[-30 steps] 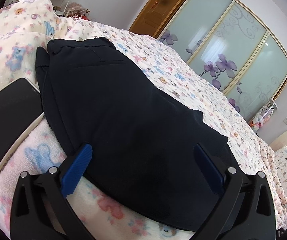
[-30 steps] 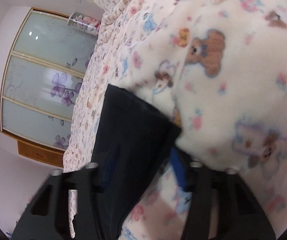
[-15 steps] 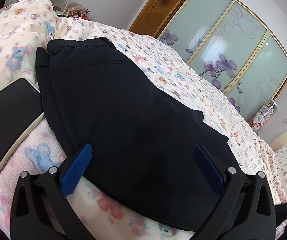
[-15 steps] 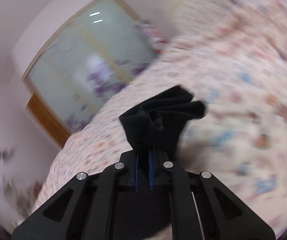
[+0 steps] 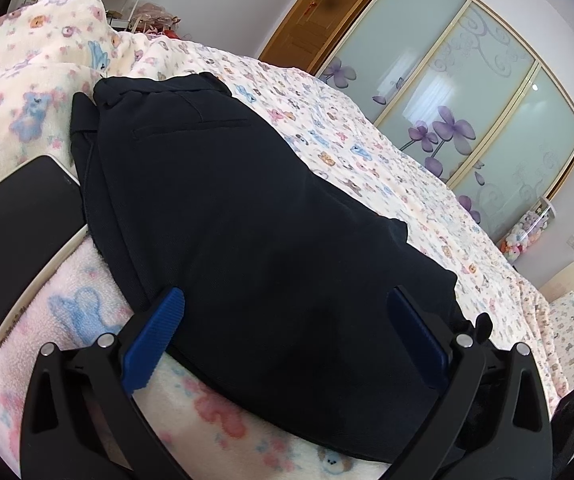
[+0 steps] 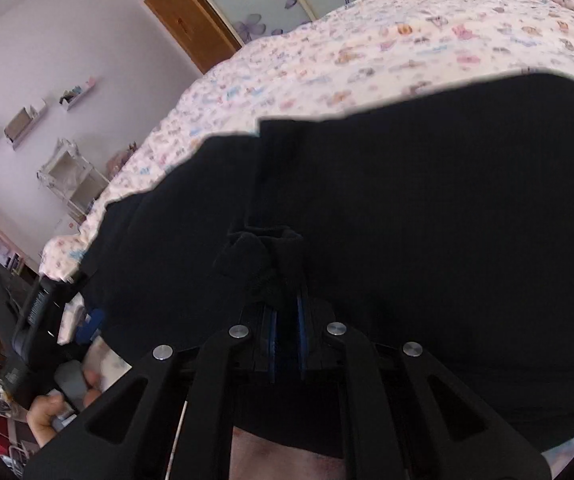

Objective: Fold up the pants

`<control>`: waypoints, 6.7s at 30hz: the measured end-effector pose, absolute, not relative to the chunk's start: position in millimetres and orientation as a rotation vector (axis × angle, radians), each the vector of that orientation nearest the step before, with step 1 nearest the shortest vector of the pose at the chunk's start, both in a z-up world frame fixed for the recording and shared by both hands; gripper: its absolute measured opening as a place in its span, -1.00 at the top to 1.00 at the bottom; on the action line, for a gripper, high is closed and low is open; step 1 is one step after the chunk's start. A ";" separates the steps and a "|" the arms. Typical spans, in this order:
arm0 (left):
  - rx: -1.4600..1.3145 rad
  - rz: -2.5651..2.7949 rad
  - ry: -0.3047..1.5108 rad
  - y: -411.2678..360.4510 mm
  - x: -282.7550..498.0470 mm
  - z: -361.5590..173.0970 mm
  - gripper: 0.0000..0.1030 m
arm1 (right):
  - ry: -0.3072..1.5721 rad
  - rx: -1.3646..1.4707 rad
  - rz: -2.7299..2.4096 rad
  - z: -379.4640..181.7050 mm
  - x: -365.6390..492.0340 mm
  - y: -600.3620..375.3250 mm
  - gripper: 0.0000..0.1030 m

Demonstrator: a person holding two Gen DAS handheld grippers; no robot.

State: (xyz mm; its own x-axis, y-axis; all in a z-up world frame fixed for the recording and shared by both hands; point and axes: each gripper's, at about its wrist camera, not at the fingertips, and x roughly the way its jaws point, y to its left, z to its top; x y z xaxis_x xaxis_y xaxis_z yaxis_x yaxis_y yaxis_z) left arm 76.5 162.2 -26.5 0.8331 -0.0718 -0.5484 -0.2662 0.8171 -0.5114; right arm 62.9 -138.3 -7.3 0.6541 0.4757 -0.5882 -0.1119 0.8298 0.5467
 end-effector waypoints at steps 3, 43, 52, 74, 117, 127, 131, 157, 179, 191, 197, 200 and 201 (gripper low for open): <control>-0.599 0.122 0.593 161.0 76.7 -26.0 -0.96 | 0.702 0.455 0.337 18.3 54.9 -128.7 0.84; -0.663 0.054 0.504 180.1 50.6 10.7 -0.96 | 0.958 0.580 0.635 -8.6 71.5 -87.1 -0.42; -0.789 -0.124 0.694 209.2 40.6 3.3 -0.96 | 0.853 0.565 0.567 11.0 11.3 -171.3 -0.64; -1.122 -0.190 0.684 236.0 91.9 -32.9 -0.96 | 0.872 0.742 0.559 -1.5 18.5 -188.8 -0.64; -1.002 0.145 0.658 251.5 147.3 -26.3 0.66 | 0.826 0.701 0.527 2.0 6.8 -212.4 -0.64; -0.501 0.134 0.531 163.5 145.3 51.7 0.72 | 0.766 0.761 0.480 8.1 -1.3 -236.5 -0.64; -0.204 0.037 0.466 76.4 138.8 75.3 0.73 | 0.737 0.792 0.439 8.3 -4.9 -251.9 -0.64; 0.883 -0.296 0.294 -114.6 55.4 -15.9 0.62 | 0.658 1.348 0.208 -55.4 -17.7 -371.0 -0.65; -0.028 -0.967 0.708 2.8 82.3 32.6 -0.63 | 0.845 1.057 0.301 -11.0 2.5 -314.0 -0.67; 0.001 -0.473 0.452 34.1 90.3 40.1 -0.96 | 0.993 0.980 0.282 -18.7 6.6 -299.4 -0.68; 0.070 -0.408 0.571 11.1 106.2 10.9 -0.96 | 0.998 0.932 0.266 -20.7 9.6 -293.2 -0.70; 0.071 -0.385 0.653 14.3 114.1 -3.7 -0.96 | 0.966 0.716 0.211 -7.0 10.1 -271.0 -0.39; 0.068 -0.383 0.686 13.8 118.6 -8.1 -0.96 | 0.942 0.655 0.195 -1.4 8.9 -265.7 -0.21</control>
